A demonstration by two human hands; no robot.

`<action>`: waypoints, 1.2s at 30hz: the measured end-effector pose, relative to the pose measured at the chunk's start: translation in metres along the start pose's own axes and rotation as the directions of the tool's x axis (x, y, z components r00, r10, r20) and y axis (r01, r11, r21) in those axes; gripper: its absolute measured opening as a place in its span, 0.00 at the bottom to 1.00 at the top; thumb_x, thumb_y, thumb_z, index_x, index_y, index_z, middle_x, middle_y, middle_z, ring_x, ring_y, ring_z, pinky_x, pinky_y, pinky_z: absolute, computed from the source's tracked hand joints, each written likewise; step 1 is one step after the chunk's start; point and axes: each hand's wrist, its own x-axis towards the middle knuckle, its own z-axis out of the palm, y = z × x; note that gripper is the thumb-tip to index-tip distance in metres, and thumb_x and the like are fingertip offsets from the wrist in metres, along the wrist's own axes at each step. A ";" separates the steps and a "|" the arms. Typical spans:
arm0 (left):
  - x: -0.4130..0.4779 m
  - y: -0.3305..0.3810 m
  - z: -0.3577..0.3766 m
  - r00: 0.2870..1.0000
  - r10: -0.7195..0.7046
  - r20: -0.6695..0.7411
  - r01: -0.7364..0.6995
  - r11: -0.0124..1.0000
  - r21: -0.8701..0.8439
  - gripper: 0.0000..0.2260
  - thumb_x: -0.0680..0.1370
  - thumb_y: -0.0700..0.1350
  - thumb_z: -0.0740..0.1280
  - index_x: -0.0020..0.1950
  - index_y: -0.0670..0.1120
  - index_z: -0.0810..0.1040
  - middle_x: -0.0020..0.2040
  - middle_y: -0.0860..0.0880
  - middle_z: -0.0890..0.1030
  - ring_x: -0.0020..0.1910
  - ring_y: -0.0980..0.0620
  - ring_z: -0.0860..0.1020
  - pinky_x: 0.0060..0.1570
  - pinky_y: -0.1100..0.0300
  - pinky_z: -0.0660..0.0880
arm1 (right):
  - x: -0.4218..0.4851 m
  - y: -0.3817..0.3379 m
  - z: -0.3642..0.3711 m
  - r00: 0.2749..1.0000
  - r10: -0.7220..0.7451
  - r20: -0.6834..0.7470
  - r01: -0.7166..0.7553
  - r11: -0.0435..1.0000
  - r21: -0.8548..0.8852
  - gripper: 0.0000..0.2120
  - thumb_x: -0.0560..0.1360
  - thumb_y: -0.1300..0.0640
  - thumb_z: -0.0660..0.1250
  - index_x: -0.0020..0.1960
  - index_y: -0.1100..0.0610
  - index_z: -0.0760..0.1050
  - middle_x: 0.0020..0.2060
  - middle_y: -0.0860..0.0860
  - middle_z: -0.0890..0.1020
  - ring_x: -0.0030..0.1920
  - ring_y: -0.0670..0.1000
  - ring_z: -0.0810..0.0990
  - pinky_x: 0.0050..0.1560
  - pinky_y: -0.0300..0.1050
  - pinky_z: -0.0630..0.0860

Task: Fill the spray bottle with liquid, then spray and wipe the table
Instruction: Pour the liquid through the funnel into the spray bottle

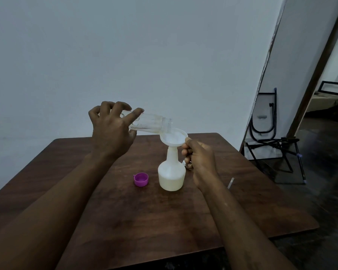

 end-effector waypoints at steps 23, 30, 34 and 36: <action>0.005 0.003 -0.002 0.999 0.038 -0.007 -0.037 0.999 0.021 0.27 0.68 0.40 0.75 0.66 0.56 0.82 0.63 0.50 0.79 0.63 0.41 0.72 0.61 0.42 0.63 | -0.001 0.000 0.000 1.000 0.001 -0.003 -0.001 1.000 0.002 0.16 0.80 0.56 0.68 0.34 0.56 0.79 0.27 0.50 0.78 0.23 0.46 0.69 0.24 0.39 0.63; 0.006 0.003 0.000 0.998 0.065 -0.027 -0.065 0.997 0.031 0.28 0.67 0.39 0.74 0.65 0.56 0.81 0.63 0.50 0.79 0.64 0.41 0.72 0.63 0.42 0.62 | -0.001 0.000 -0.001 1.000 0.000 0.000 0.000 1.000 -0.004 0.16 0.80 0.56 0.68 0.34 0.56 0.79 0.28 0.50 0.78 0.23 0.46 0.69 0.24 0.39 0.62; 0.008 0.003 0.000 0.996 0.081 -0.027 -0.080 0.996 0.039 0.27 0.68 0.38 0.74 0.66 0.56 0.80 0.64 0.50 0.78 0.64 0.41 0.72 0.64 0.41 0.62 | -0.001 0.001 -0.002 1.000 -0.002 0.002 0.002 1.000 -0.007 0.15 0.80 0.56 0.67 0.35 0.56 0.79 0.28 0.50 0.78 0.23 0.46 0.69 0.24 0.39 0.63; 0.009 0.003 0.000 0.995 0.092 -0.030 -0.090 0.995 0.047 0.27 0.68 0.39 0.74 0.66 0.56 0.80 0.64 0.50 0.78 0.64 0.41 0.72 0.64 0.41 0.62 | -0.001 0.001 -0.002 1.000 0.000 0.005 0.000 1.000 -0.010 0.15 0.80 0.56 0.67 0.36 0.57 0.79 0.28 0.50 0.78 0.23 0.46 0.69 0.24 0.39 0.63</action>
